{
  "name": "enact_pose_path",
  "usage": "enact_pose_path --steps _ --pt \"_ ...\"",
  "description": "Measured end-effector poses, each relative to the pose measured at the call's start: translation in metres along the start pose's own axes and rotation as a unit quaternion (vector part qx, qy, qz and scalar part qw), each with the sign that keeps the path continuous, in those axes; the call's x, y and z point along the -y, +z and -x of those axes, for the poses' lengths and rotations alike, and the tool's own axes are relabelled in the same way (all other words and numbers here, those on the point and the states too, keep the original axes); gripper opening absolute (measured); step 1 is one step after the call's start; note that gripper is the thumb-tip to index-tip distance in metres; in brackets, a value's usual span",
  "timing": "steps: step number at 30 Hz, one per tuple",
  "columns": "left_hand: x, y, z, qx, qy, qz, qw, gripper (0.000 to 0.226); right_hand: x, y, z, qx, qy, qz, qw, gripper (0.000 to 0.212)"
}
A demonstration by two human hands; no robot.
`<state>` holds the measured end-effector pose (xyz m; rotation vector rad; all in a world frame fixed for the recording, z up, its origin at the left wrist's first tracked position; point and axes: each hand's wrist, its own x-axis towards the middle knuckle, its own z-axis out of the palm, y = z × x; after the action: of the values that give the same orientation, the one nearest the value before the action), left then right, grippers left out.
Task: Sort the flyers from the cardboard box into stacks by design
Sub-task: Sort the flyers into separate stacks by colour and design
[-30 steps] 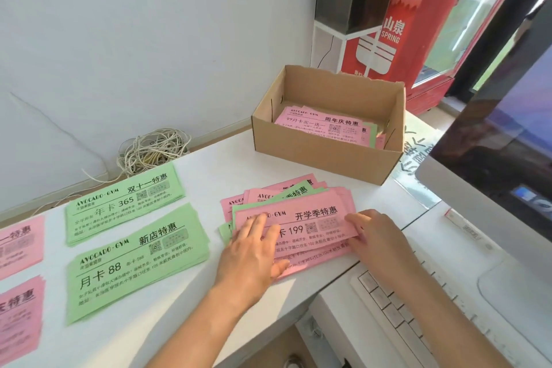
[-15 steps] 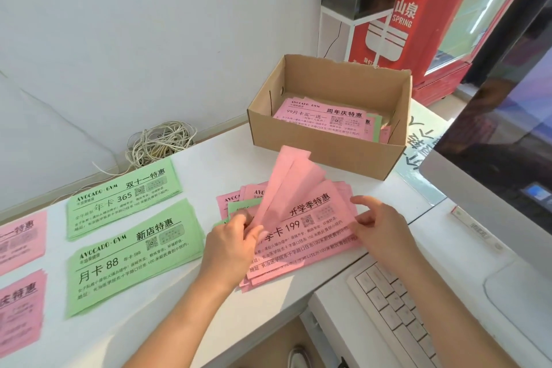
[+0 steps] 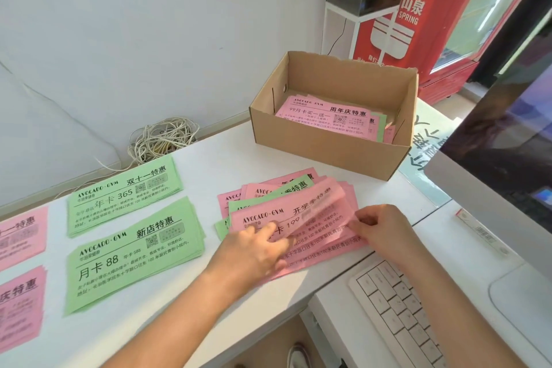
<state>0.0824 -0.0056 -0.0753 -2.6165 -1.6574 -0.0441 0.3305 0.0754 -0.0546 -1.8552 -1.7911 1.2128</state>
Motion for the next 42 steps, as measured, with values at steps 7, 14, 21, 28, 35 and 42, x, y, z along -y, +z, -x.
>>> enact_pose_path --steps 7,14,21,28,35,42 --pt "-0.002 -0.002 -0.002 -0.045 -0.005 0.0 0.999 0.069 0.006 0.0 0.003 -0.037 -0.011 0.083 0.996 0.016" --pt "0.014 -0.004 0.009 -0.092 -0.132 0.189 0.969 0.087 0.007 0.0 0.004 -0.032 -0.015 0.069 0.997 0.016" --pt "-0.003 -0.008 0.007 0.009 -0.102 0.099 0.99 0.085 0.011 0.004 0.002 -0.063 -0.004 0.007 0.998 0.011" --pt "-0.009 -0.014 0.001 0.05 -0.142 0.092 0.984 0.092 0.022 0.006 0.002 -0.082 -0.005 0.036 0.996 0.042" --pt "-0.003 -0.006 0.007 -0.067 -0.165 0.142 0.974 0.067 0.024 0.008 0.001 -0.073 -0.011 0.029 0.997 0.036" --pt "0.003 -0.005 0.012 -0.11 -0.173 0.189 0.96 0.057 0.019 0.002 0.003 -0.021 0.006 -0.059 0.998 0.024"
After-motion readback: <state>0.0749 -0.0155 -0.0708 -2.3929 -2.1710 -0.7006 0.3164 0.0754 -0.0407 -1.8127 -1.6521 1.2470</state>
